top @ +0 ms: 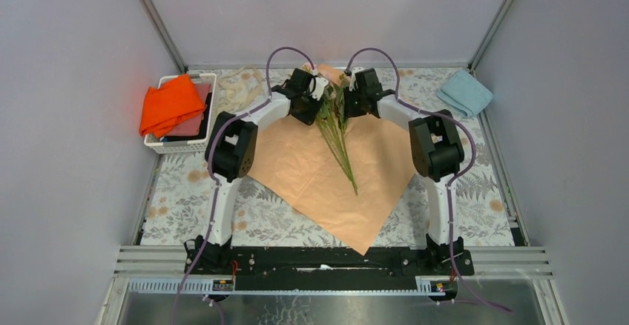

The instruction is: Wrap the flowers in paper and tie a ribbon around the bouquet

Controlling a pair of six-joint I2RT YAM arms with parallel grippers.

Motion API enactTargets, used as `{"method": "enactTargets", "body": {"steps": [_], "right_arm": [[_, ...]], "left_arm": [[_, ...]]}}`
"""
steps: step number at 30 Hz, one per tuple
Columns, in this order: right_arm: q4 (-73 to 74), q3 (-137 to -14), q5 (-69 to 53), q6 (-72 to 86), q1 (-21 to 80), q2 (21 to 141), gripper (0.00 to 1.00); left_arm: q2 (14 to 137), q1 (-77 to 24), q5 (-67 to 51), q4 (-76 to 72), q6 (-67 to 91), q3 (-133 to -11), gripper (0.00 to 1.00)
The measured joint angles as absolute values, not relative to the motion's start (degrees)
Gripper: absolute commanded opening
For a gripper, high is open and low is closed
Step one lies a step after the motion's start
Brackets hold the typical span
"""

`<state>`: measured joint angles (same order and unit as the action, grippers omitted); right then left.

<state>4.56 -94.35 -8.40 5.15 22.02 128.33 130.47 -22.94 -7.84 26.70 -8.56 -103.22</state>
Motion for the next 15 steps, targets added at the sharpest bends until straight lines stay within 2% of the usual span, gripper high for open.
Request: {"method": "enactTargets", "body": {"steps": [3,7,10,15], "right_arm": [[9.3,-91.2,-5.8,3.4,21.5,122.3,0.40],[14.6,-86.5,-4.0,2.7,18.3,109.9,0.59],[16.1,-82.5,-4.4,3.5,12.2,101.3,0.71],[17.3,-79.0,-10.1,3.9,-1.7,97.8,0.77]], "left_arm": [[127.1,-22.8,-7.3,26.6,-10.6,-99.4,0.67],[119.7,-22.7,-7.6,27.9,-15.0,-94.5,0.82],[112.7,-22.7,-7.6,29.6,-19.8,-91.1,0.86],[99.6,-22.7,-7.4,33.8,-30.3,-79.4,0.92]]}}
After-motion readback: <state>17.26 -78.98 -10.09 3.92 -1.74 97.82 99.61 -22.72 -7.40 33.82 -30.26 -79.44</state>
